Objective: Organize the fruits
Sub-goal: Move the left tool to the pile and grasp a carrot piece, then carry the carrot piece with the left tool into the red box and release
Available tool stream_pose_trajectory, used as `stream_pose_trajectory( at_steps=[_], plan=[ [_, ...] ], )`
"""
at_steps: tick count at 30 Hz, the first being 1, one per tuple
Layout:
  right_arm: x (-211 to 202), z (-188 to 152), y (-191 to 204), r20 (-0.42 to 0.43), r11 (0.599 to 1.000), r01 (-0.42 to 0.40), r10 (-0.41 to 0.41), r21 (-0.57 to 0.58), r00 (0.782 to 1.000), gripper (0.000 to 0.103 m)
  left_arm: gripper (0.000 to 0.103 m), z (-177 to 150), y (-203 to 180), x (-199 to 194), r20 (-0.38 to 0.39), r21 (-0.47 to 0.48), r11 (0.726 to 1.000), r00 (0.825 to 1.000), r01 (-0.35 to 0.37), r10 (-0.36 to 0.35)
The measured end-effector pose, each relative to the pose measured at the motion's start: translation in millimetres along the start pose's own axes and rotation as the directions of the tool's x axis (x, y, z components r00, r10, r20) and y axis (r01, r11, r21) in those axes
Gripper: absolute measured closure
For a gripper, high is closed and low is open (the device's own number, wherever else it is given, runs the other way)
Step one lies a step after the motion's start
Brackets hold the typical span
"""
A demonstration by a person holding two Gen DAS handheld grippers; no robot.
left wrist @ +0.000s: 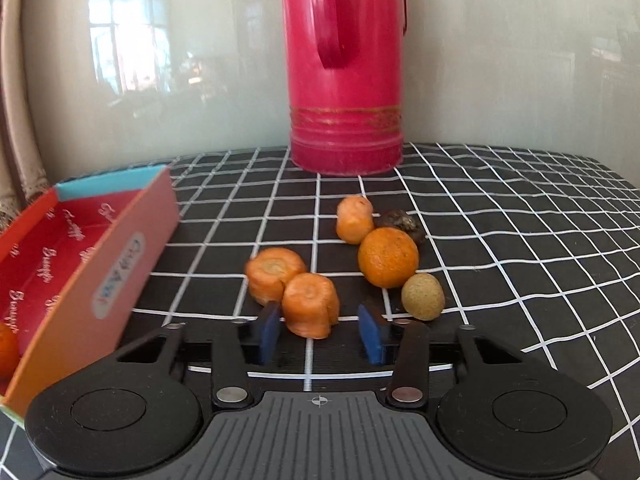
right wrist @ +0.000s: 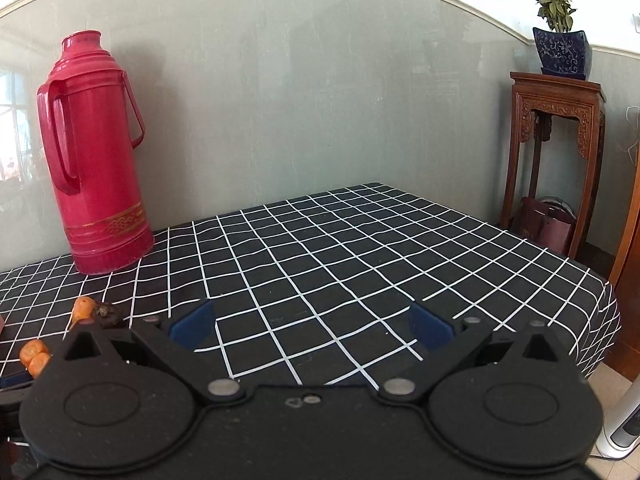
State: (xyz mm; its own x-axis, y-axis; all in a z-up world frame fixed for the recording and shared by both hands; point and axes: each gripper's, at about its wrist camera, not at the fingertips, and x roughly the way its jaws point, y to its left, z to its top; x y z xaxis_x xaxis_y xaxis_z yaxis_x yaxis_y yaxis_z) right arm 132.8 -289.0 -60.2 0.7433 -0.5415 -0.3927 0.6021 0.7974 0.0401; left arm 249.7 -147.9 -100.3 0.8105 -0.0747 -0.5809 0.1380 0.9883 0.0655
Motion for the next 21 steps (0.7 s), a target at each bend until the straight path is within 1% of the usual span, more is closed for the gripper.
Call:
stream_pose_trajectory(
  at_steps=[3, 4, 5, 9, 13, 16, 21],
  plan=[
    [3, -1, -2, -0.007, 1.000, 0.004, -0.004, -0.006, 1.000, 0.006, 0.062, 1, -2, 3, 0.000, 0.002, 1.000, 1.000, -0.001, 0.001],
    [3, -2, -2, -0.010, 1.000, 0.006, -0.006, -0.006, 1.000, 0.006, 0.069, 2, -2, 4, 0.000, -0.002, 1.000, 1.000, 0.004, -0.004],
    [4, -1, -2, -0.013, 1.000, 0.008, -0.008, -0.006, 1.000, 0.006, 0.072, 2, -2, 3, 0.000, -0.004, 1.000, 1.000, 0.010, -0.010],
    [4, -1, -2, -0.013, 1.000, 0.004, -0.004, 0.002, 1.000, 0.006, 0.073, 2, -1, 2, 0.014, -0.013, 1.000, 1.000, 0.007, -0.007],
    [3, -1, 1, -0.007, 1.000, -0.009, 0.009, 0.000, 1.000, 0.006, 0.073, 0, -2, -10, 0.087, 0.012, 0.999, 0.996, -0.030, 0.029],
    [2, 0, 6, -0.005, 1.000, -0.021, 0.021, -0.010, 1.000, 0.006, 0.073, -1, -1, -22, 0.155, 0.038, 0.996, 0.985, -0.076, 0.069],
    [-2, 0, 14, 0.004, 0.999, -0.049, 0.049, -0.019, 0.999, 0.006, 0.073, 2, 13, -36, 0.213, 0.027, 0.991, 0.969, -0.133, 0.124]
  ],
)
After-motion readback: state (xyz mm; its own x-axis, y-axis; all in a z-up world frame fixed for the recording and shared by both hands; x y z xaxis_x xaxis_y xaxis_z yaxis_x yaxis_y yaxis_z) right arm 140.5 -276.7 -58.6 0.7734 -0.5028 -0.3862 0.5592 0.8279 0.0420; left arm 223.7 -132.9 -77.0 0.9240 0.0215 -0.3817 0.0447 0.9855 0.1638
